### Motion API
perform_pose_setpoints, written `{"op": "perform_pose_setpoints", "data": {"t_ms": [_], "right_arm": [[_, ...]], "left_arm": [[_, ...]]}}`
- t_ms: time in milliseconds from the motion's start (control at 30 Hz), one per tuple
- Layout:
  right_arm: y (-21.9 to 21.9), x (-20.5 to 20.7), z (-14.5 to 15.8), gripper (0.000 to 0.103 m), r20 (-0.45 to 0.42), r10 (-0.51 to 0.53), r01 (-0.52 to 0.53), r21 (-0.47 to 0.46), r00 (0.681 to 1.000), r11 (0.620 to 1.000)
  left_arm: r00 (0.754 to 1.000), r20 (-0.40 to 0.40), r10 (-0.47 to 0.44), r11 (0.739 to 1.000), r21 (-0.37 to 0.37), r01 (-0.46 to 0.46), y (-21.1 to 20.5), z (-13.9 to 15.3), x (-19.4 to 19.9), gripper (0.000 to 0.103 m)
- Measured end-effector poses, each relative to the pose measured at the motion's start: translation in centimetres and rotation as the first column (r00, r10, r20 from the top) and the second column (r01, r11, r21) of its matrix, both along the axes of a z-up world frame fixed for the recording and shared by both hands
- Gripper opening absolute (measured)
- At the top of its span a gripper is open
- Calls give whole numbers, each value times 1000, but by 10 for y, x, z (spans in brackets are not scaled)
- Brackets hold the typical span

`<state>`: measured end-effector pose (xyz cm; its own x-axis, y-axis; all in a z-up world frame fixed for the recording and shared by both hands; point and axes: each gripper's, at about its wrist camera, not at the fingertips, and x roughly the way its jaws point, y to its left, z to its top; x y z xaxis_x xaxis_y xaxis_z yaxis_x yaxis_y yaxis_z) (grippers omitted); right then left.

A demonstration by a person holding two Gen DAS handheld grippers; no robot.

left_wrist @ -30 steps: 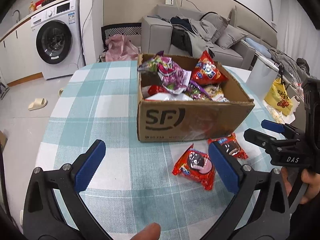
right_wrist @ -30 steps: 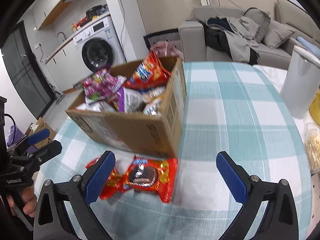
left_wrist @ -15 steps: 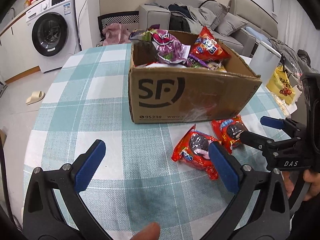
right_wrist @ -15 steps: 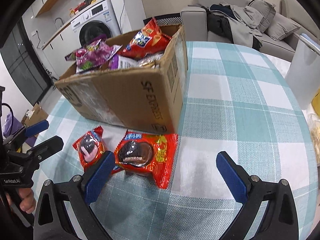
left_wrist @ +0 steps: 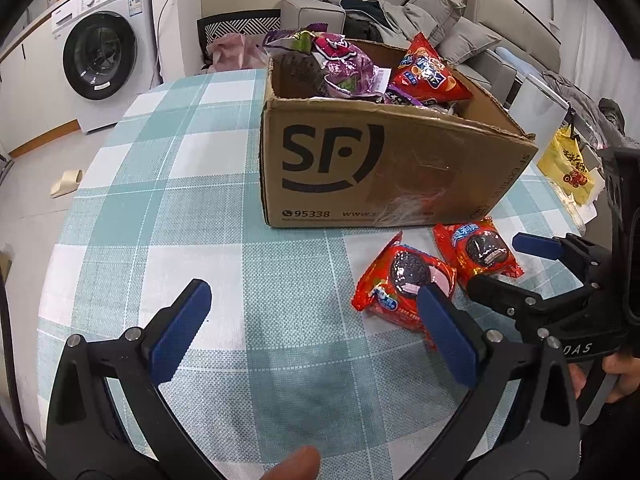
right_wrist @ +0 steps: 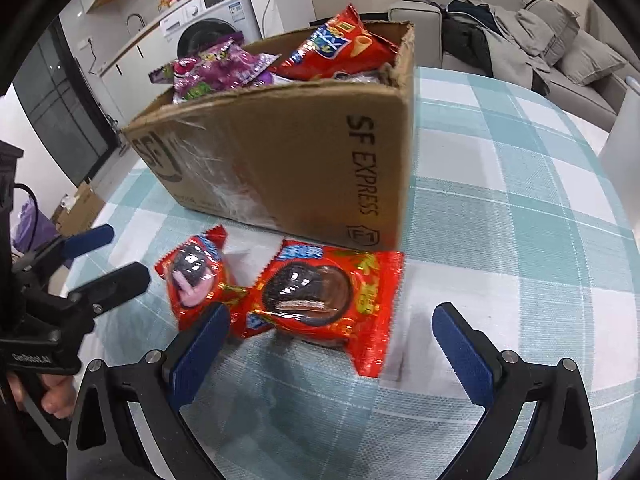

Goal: Organize snacks
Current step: 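Close the right tool on the large red Oreo pack while the left tool grasps the pink-cream Oreo pack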

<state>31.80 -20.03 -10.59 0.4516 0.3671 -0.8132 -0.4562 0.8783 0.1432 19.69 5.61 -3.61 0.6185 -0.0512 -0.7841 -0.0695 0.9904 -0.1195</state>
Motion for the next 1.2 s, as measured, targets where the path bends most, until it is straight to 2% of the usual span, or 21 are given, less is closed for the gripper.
{"op": "perform_pose_setpoints", "data": {"t_ms": [233, 333, 567, 700, 933, 1200], "right_arm": [[-15, 5, -5, 103, -13, -34, 34, 0, 999, 999], [-18, 4, -5, 103, -26, -17, 18, 22, 1000, 1000], [-6, 4, -4, 101, 6, 9, -9, 20, 1000, 1000], [-5, 5, -5, 85, 24, 5, -5, 4, 1000, 1000], [-9, -1, -5, 70, 29, 18, -19, 21, 999, 1000], [-16, -12, -4, 55, 36, 43, -46, 87, 998, 995]], "left_arm": [[999, -12, -33, 999, 3, 33, -10, -4, 5, 102], [999, -18, -46, 999, -7, 46, -13, -7, 7, 102], [999, -27, -47, 999, 1, 47, -14, -10, 5, 102], [999, -29, -43, 999, 2, 43, -15, -12, 3, 102], [997, -28, -77, 997, 1, 77, -23, -15, 3, 102], [995, -41, -95, 995, 11, 96, -31, -19, 10, 102]]}}
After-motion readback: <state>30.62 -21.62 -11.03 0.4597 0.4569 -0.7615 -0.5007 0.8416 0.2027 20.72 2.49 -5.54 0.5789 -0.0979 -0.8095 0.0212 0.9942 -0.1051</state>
